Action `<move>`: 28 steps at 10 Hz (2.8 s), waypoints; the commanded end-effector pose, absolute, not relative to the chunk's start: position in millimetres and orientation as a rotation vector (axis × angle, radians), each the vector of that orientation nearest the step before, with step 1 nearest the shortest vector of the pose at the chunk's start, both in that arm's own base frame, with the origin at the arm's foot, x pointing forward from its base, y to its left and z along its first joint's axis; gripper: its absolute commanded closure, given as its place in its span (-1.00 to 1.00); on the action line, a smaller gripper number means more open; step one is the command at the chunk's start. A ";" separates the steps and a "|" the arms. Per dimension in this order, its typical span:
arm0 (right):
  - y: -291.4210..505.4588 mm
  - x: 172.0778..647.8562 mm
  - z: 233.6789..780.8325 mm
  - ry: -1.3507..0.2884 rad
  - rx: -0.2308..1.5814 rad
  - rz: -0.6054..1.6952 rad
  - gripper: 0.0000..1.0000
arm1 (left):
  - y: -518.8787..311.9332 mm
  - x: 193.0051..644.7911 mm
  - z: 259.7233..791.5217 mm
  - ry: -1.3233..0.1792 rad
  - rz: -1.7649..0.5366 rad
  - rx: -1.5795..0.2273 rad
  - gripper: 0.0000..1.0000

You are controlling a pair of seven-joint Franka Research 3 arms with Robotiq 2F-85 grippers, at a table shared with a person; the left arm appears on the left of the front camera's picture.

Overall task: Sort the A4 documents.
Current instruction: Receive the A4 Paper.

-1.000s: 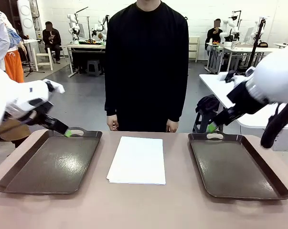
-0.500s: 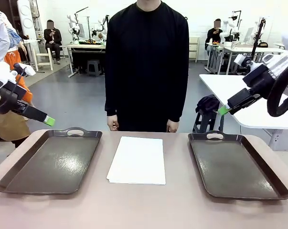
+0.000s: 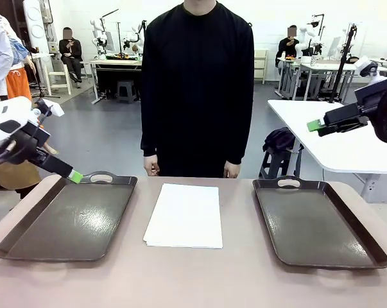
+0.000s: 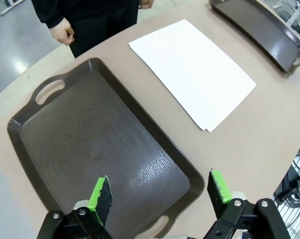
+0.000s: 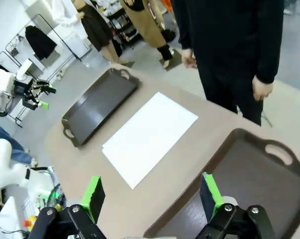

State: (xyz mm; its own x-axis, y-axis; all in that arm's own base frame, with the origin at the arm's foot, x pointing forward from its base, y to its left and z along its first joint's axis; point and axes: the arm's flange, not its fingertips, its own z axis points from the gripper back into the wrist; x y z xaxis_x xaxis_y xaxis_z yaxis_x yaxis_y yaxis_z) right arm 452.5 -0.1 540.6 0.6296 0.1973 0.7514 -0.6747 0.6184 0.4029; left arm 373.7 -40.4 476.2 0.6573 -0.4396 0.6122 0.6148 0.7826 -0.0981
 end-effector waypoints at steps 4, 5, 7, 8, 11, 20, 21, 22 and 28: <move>-3.5 422.1 491.1 -0.775 0.555 0.780 -1.00 | -50.8 385.5 472.2 -0.600 -0.641 -0.342 -1.00; -0.7 416.0 479.8 -0.749 0.514 0.822 -1.00 | -48.2 385.6 476.6 -0.619 -0.630 -0.344 -1.00; 2.4 410.4 476.8 -0.734 0.504 0.862 -1.00 | -41.0 384.6 483.9 -0.663 -0.598 -0.347 -1.00; 3.0 409.6 476.9 -0.720 0.476 0.895 -1.00 | -38.1 383.4 484.8 -0.668 -0.589 -0.344 -1.00; 7.3 409.2 477.9 -0.702 0.467 0.907 -1.00 | -39.4 377.6 478.7 -0.665 -0.582 -0.349 -1.00; 4.8 412.2 480.0 -0.699 0.481 0.905 -1.00 | -41.3 383.3 490.5 -0.645 -0.571 -0.334 -1.00; 4.8 412.2 480.0 -0.699 0.481 0.905 -1.00 | -41.3 383.3 490.5 -0.645 -0.571 -0.334 -1.00; 4.8 412.2 480.0 -0.699 0.481 0.905 -1.00 | -41.3 383.3 490.5 -0.645 -0.571 -0.334 -1.00; 4.8 412.2 480.0 -0.699 0.481 0.905 -1.00 | -41.3 383.3 490.5 -0.645 -0.571 -0.334 -1.00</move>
